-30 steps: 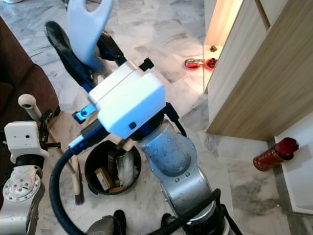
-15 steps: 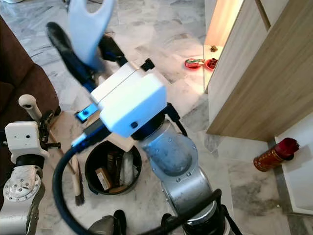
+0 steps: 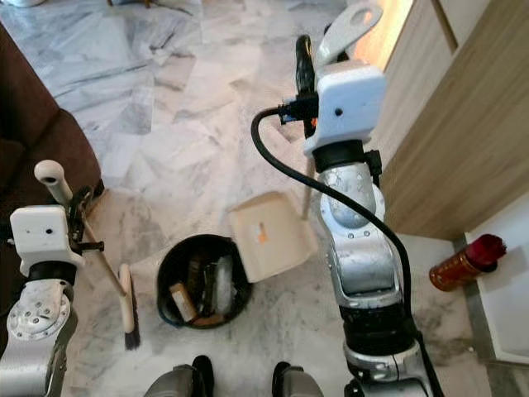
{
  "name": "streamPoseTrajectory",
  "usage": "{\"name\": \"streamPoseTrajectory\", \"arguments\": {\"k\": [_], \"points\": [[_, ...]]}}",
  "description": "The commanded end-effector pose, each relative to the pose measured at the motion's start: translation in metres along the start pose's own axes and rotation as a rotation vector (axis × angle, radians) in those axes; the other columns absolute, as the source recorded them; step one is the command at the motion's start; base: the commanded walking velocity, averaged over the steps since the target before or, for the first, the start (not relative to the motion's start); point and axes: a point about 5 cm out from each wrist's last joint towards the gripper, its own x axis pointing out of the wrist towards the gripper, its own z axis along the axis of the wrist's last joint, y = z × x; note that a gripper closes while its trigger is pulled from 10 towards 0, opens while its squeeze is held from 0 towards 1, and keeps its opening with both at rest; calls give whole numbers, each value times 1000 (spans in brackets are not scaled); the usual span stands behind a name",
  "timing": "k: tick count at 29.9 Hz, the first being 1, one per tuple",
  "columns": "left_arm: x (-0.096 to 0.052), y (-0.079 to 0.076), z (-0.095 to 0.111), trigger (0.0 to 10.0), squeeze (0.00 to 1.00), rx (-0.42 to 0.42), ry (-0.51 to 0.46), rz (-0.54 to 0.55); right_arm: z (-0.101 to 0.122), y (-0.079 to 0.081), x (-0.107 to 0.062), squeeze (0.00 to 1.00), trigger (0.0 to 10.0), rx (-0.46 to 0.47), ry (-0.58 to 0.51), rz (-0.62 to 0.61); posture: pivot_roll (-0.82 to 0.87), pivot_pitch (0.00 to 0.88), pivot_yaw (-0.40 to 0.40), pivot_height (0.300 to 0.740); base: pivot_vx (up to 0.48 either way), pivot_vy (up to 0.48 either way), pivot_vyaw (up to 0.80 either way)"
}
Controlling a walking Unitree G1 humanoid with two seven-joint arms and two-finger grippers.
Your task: Sweep floor
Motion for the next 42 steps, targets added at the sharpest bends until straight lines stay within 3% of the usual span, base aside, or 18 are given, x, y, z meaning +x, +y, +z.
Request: {"name": "streamPoseTrajectory", "arguments": {"k": [1, 2, 3, 5, 8, 14, 18, 22, 27, 39, 42], "points": [[-2, 3, 7, 10000, 0, 14, -48, 1, -10, -8, 0, 0, 10000, -58, 30, -19, -3, 251, 1, 740, 0, 0, 0], [-2, 5, 8, 10000, 0, 15, -49, 3, -6, -12, 4, 0, 10000, 23, 14, -49, -4, 252, 2, 740, 0, 0, 0], [-2, 5, 8, 10000, 0, 15, -49, 3, -6, -12, 4, 0, 10000, 23, 14, -49, -4, 252, 2, 740, 0, 0, 0], [-2, 6, 9, 10000, 0, 16, -50, 2, 8, -10, 9, 0, 10000, 236, -41, -56, -4, 251, 4, 740, 0, 0, 0], [-3, 5, 9, 10000, 0, 18, -50, -1, 19, -5, 13, 0, 10000, 251, -75, -53, -6, 252, 6, 740, 0, 0, 0], [-4, 4, 9, 10000, 0, 16, -47, -3, 25, -2, 18, 0, 10000, 533, -51, -70, 0, 257, 1, 740, 0, 0, 0], [-3, 6, 9, 10000, 0, 18, -48, 4, 31, -2, 21, 0, 10000, 627, -53, -41, 4, 255, -3, 740, 0, 0, 0], [-3, 6, 9, 10000, 0, 19, -49, 6, 32, -4, 22, 0, 10000, 650, -49, -25, -2, 252, -4, 740, 0, 0, 0], [-4, 4, 8, 10000, 0, 16, -44, 6, 21, -13, 23, 0, 10000, 604, -19, -31, 3, 251, -6, 740, 0, 0, 0], [-3, 5, 7, 10000, 0, 20, -41, 6, 18, -14, 21, 0, 10000, 584, -13, -19, 4, 249, -3, 740, 0, 0, 0], [-3, 5, 8, 10000, 0, 18, -43, 8, 21, -19, 21, 0, 10000, 524, -52, -43, 3, 249, -4, 740, 0, 0, 0]]}}
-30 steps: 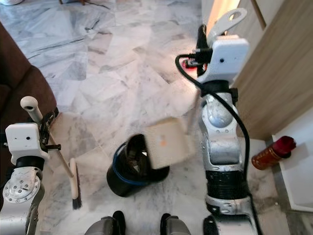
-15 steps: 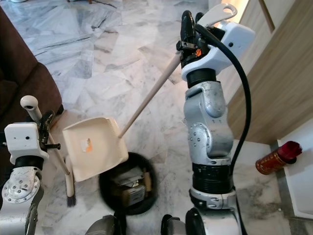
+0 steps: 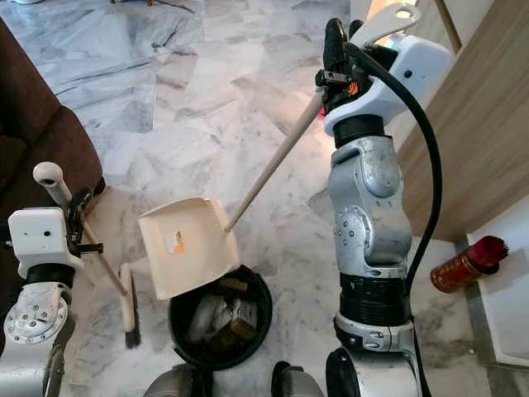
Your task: Sweep floor
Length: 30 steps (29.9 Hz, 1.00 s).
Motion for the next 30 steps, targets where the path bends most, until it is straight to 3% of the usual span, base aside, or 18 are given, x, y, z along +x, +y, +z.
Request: {"name": "streamPoseTrajectory", "arguments": {"k": [1, 8, 11, 30], "points": [[-1, 3, 7, 10000, 0, 16, -41, 9, 14, 1, 0, 0, 10000, -46, -91, 9, 4, 249, -4, 740, 0, 0, 0], [-1, 3, 8, 10000, 0, 12, -47, 6, 33, 6, 1, 0, 10000, -208, -195, 60, 1, 251, -5, 740, 0, 0, 0], [-2, 1, 8, 10000, 0, 9, -43, 0, 30, 3, 1, 0, 10000, -232, -186, 56, -3, 249, -6, 740, 0, 0, 0], [-1, 0, 8, 10000, 0, 22, -46, -9, 23, 0, -2, 0, 10000, -256, -169, 53, 2, 234, 0, 740, 0, -48, 0]]}}
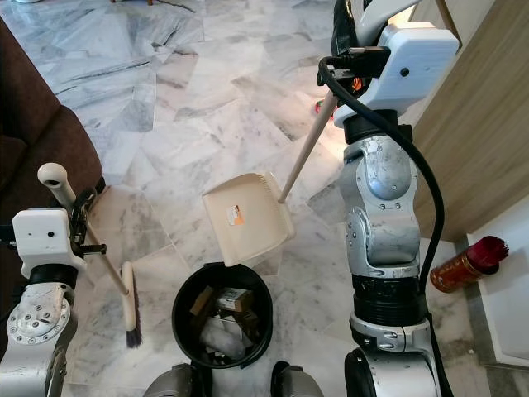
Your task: Sweep floor
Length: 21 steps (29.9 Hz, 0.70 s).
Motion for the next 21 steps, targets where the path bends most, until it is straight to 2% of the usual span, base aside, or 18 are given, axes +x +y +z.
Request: {"name": "streamPoseTrajectory", "arguments": {"k": [1, 4, 18, 21], "points": [[0, 3, 8, 10000, 0, 22, -48, 5, 8, -1, 0, 0, 10000, 5, -55, -3, 2, 234, 0, 740, 0, 0, 0], [0, 3, 8, 10000, 0, 25, -49, 5, 8, -1, 0, 0, 10000, 8, -55, -3, 2, 234, 0, 740, 0, -180, 0], [-1, 4, 9, 10000, 0, 22, -53, 13, 8, -1, 1, 0, 10000, 16, -51, -4, 5, 240, -3, 740, 0, -362, 0], [-1, 3, 9, 10000, 0, 6, -54, 17, 7, -1, 1, 0, 10000, 19, -50, -1, 5, 240, -4, 740, 0, 0, 0]]}}
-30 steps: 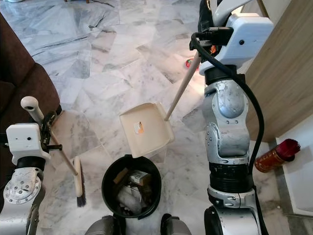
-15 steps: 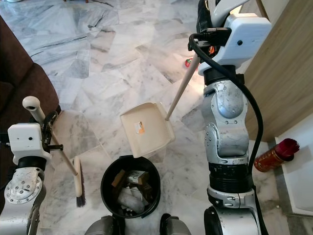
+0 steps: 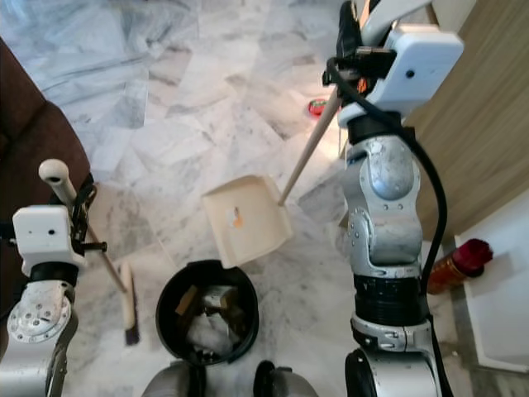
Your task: Sweep floor
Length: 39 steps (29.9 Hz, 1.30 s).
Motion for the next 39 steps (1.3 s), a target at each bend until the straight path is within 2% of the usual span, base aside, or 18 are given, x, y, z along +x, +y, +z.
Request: {"name": "streamPoseTrajectory", "arguments": {"k": [1, 29, 39], "points": [[-1, 3, 8, 10000, 0, 11, -53, 13, 12, -1, 2, 0, 10000, 19, -66, -1, 7, 242, -4, 740, 0, 0, 0], [-2, 2, 10, 10000, 0, -2, -69, 3, 11, 0, 3, 0, 10000, 36, -65, 5, 9, 243, -5, 740, 0, 0, 0], [-2, 1, 11, 10000, 0, -9, -73, 1, 13, -1, 5, 0, 10000, 37, -71, 8, 7, 242, -6, 740, -278, 0, 0]]}}
